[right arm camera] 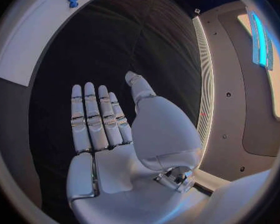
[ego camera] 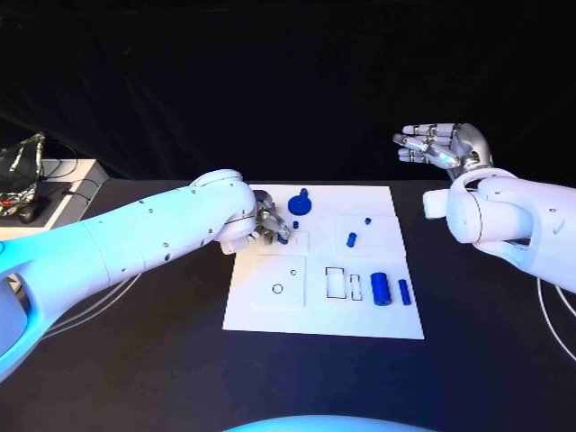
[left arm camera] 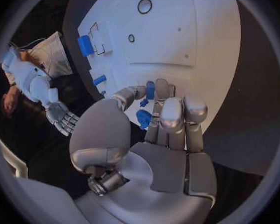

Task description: Assemble the parts on the task board

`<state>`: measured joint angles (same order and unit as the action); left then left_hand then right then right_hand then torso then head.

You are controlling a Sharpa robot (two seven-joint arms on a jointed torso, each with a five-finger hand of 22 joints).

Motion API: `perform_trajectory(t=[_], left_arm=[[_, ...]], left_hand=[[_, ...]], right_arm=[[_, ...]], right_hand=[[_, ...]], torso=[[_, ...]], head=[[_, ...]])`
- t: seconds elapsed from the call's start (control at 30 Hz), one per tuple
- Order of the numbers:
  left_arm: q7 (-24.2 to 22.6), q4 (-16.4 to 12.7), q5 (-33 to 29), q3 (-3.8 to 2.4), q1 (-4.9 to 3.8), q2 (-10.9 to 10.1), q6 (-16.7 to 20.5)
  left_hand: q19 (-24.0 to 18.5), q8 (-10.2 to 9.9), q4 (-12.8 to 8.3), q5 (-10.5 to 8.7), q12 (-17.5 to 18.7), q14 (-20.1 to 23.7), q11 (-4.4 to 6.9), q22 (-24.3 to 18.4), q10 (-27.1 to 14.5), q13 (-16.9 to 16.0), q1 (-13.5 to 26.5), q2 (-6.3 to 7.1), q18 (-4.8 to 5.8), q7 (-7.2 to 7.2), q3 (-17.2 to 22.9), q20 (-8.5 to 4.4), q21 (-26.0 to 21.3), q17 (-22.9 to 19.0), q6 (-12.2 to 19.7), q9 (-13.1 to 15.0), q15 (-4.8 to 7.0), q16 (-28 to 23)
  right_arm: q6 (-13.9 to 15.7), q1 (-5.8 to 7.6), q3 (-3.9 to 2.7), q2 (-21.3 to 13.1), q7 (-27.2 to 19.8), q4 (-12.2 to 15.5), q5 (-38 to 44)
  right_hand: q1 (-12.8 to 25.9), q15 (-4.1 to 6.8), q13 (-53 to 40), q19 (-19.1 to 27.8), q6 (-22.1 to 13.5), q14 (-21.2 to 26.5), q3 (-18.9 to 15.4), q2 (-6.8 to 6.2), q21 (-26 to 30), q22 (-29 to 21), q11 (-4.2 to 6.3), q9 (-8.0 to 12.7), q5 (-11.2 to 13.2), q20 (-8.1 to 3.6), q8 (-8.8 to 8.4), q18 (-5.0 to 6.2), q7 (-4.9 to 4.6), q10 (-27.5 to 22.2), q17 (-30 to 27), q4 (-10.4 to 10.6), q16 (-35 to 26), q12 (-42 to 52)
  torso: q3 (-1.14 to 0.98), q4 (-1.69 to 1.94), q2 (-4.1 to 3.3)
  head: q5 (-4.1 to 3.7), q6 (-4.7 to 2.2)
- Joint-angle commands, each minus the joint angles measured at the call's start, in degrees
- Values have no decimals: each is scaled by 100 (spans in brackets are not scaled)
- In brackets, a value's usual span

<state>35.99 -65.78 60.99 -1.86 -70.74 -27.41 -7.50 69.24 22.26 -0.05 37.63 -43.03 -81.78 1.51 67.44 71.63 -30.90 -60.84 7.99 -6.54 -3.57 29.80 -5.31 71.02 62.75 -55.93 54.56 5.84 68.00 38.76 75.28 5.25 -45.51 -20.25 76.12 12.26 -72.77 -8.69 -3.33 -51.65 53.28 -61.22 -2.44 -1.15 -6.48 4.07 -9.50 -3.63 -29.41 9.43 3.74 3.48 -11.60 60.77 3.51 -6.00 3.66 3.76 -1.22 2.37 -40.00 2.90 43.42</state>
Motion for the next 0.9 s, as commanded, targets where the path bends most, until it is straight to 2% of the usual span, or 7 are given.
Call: perform_trajectory(t=[0.03,0.17,0.6,0.7,0.77,0.9], left_arm=[[31,19,33,10,8,12,-112],[43,32,41,19,14,35,-140],[64,47,44,33,27,90,-227],[53,53,45,34,27,103,-280],[42,55,57,34,27,113,-339],[27,59,88,35,28,135,-404]], left_hand=[[34,23,-718,30,33,18,215,14,233,-9,-38,-48,104,213,674,18,20,-19,-272,-2,39,23],[34,23,-718,30,33,18,215,14,233,-9,-38,-48,104,213,674,18,20,-19,-272,-2,39,23],[40,8,-719,28,35,17,215,29,237,-19,-41,-54,106,214,638,19,8,-24,-275,6,38,28],[51,-3,-705,25,35,14,225,47,264,-26,-39,-78,120,236,551,12,-3,-25,-288,11,39,37],[76,-20,-634,20,51,1,266,69,341,11,-73,-169,140,301,257,23,-4,2,-343,-11,69,75],[94,-59,-614,14,57,6,254,91,377,38,-101,-186,152,297,200,0,-3,2,-404,-51,59,82]], right_arm=[[-108,1,-1,7,-61,-3,1],[-108,1,0,8,-54,-3,1],[-116,-3,2,12,-23,0,0],[-124,-4,3,15,-11,4,0],[-131,-4,3,20,-3,3,0],[-137,-5,4,25,10,7,0]], right_hand=[[9,-14,2,86,-34,23,7,-19,-11,-11,4,7,-14,17,-37,-27,-7,-31,-5,-21,-19,-31],[11,-17,2,213,-39,26,7,-27,32,-8,1,8,-16,25,-38,-99,-18,-30,-5,-23,-18,-30],[12,-26,1,265,-95,49,7,-38,34,-5,-12,10,-17,22,-40,-135,-43,-53,-5,-22,-19,-30],[9,-27,1,275,-111,57,9,-43,34,-5,-17,11,-27,24,-41,-141,-50,-62,-5,-23,-19,-30],[9,-28,1,282,-117,57,10,-44,35,-5,-18,11,-33,23,-41,-144,-53,-61,-5,-24,-18,-30],[-5,-28,2,295,-94,63,31,-37,35,-4,-16,10,-120,26,-40,-152,-54,-55,-5,-35,-19,-30]], torso=[[-3,-4,2],[-3,-7,0],[-5,-2,1],[-6,-1,1],[-8,-5,4],[-7,-8,4]], head=[[11,15],[12,25],[3,64],[5,72],[9,79],[10,90]])
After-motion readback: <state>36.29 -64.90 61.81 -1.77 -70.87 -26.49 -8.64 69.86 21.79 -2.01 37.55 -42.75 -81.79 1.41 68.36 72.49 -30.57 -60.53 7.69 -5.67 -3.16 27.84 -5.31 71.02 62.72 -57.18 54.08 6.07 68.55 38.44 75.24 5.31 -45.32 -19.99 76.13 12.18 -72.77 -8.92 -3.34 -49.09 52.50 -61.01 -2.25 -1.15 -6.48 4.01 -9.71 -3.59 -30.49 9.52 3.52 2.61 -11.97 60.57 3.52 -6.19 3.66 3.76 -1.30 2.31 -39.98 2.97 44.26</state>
